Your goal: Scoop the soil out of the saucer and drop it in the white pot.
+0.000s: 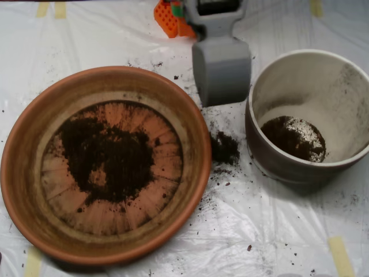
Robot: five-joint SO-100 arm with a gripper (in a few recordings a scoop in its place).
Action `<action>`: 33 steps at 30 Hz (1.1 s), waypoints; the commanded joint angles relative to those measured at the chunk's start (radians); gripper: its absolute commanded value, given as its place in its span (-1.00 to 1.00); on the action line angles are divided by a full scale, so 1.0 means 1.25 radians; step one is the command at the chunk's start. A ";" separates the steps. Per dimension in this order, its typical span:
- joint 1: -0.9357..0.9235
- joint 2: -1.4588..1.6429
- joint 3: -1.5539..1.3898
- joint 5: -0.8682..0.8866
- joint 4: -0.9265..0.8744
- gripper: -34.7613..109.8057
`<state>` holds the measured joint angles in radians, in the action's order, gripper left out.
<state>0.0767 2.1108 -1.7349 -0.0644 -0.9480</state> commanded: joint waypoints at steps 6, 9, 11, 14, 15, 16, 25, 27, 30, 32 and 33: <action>0.169 -0.104 0.228 -0.047 -0.099 -0.53; 0.217 -0.172 0.346 -0.069 -0.184 -0.53; 0.248 -0.223 0.437 -0.079 -0.253 -0.53; 0.276 -0.272 0.526 -0.081 -0.325 -0.53; 0.282 -0.281 0.545 -0.082 -0.346 -0.53; 0.288 -0.283 0.551 -0.083 -0.360 -0.53; 0.298 -0.323 0.614 -0.075 -0.455 -0.45; 0.304 -0.335 0.615 -0.070 -0.461 -0.39; 0.318 -0.358 0.611 -0.077 -0.470 -0.24; 0.324 -0.377 0.609 -0.081 -0.480 -0.19; 0.325 -0.380 0.601 -0.081 -0.480 -0.19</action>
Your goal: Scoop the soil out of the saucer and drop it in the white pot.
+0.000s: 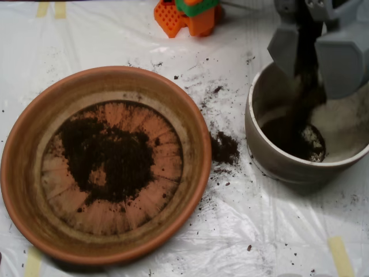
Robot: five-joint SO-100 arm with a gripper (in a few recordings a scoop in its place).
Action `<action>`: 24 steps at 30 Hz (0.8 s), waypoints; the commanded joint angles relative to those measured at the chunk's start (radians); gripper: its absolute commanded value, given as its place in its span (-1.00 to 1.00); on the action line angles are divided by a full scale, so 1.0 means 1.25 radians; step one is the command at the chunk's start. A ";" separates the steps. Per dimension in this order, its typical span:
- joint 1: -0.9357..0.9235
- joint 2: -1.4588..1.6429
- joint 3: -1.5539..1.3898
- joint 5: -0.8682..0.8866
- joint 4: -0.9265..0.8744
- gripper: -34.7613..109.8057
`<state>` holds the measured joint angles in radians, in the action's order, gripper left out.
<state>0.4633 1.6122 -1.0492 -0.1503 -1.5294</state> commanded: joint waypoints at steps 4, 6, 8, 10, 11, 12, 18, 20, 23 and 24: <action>0.015 0.027 -0.005 -0.017 0.005 -0.12; 0.017 0.031 -0.033 -0.025 0.009 -0.04; 0.015 0.040 -0.059 -0.026 0.018 -0.01; 0.011 0.037 -0.060 -0.023 0.010 0.03; 0.013 0.034 -0.063 -0.026 0.006 0.04; 0.015 0.031 -0.066 -0.025 0.005 0.05; 0.015 -0.060 0.020 0.002 -0.056 0.07; 0.020 -0.092 0.055 0.004 -0.085 0.07; 0.022 -0.110 0.091 0.006 -0.109 0.08; 0.021 -0.112 0.106 0.009 -0.117 0.08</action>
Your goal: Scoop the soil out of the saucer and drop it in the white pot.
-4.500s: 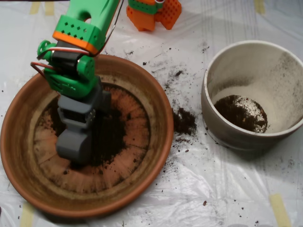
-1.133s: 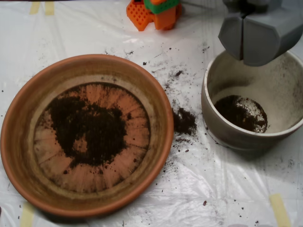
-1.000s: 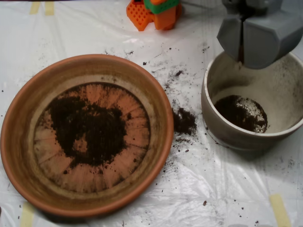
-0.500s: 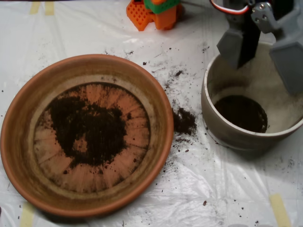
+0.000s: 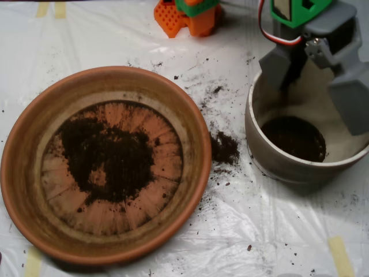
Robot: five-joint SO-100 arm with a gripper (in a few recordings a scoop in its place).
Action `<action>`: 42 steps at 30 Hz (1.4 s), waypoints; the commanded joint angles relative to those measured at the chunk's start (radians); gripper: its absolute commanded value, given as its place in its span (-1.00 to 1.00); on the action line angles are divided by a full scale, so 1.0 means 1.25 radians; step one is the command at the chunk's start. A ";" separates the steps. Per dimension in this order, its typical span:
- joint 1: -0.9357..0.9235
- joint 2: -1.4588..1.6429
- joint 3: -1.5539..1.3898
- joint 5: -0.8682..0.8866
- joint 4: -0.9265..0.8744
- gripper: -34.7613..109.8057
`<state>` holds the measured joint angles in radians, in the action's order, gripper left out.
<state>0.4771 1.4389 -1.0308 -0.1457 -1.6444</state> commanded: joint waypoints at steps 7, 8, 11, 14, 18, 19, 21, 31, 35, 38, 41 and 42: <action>-0.029 0.133 0.083 0.028 0.022 0.09; -0.036 0.168 0.061 0.032 0.044 0.10; -0.045 0.233 0.031 0.036 0.069 0.12; -0.055 0.330 -0.076 0.033 0.145 0.13; -0.069 0.405 -0.191 0.022 0.222 0.13; -0.070 0.405 -0.202 0.017 0.232 0.13; -0.071 0.400 -0.218 0.011 0.243 0.13; -0.214 0.529 -0.362 0.043 0.347 0.11; -0.350 0.561 -0.430 0.085 0.376 0.11; -0.447 0.594 -0.514 0.113 0.411 0.10; -0.519 0.612 -0.612 0.121 0.464 0.10; -0.538 0.612 -0.641 0.120 0.480 0.10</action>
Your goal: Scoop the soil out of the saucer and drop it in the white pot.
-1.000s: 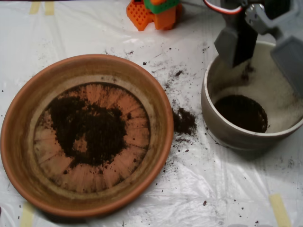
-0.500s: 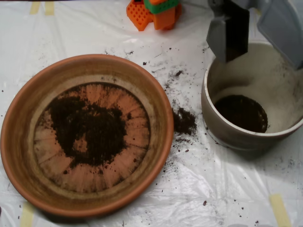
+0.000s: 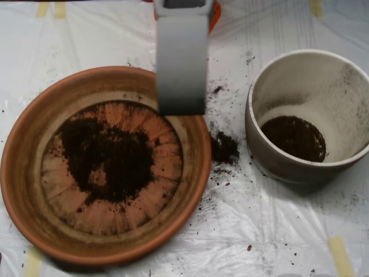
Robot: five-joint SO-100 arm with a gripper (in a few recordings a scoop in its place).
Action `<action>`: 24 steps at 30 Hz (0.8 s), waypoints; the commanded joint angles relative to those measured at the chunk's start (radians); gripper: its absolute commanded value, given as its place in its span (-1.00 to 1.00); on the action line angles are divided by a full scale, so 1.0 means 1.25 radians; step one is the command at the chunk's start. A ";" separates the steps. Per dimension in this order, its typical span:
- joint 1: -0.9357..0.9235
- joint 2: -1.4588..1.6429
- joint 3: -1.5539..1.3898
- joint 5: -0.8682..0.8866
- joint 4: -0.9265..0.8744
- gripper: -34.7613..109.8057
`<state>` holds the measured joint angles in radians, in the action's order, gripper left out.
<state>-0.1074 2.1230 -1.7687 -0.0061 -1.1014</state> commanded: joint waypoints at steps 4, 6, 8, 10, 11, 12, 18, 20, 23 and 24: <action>-0.121 0.048 -0.144 0.009 0.094 0.10; -0.141 0.036 -0.189 0.006 0.118 0.11; -0.153 0.023 -0.242 -0.004 0.146 0.11; -0.160 0.006 -0.288 -0.016 0.173 0.11; -0.163 -0.009 -0.304 -0.018 0.183 0.11; -0.171 -0.026 -0.313 -0.018 0.190 0.11; -0.206 -0.120 -0.297 -0.015 0.187 0.11; -0.215 -0.151 -0.291 -0.010 0.187 0.11; -0.226 -0.198 -0.272 -0.007 0.185 0.11; -0.231 -0.211 -0.265 -0.007 0.183 0.11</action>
<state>-0.3712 1.8577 -2.1598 -0.0061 -0.8774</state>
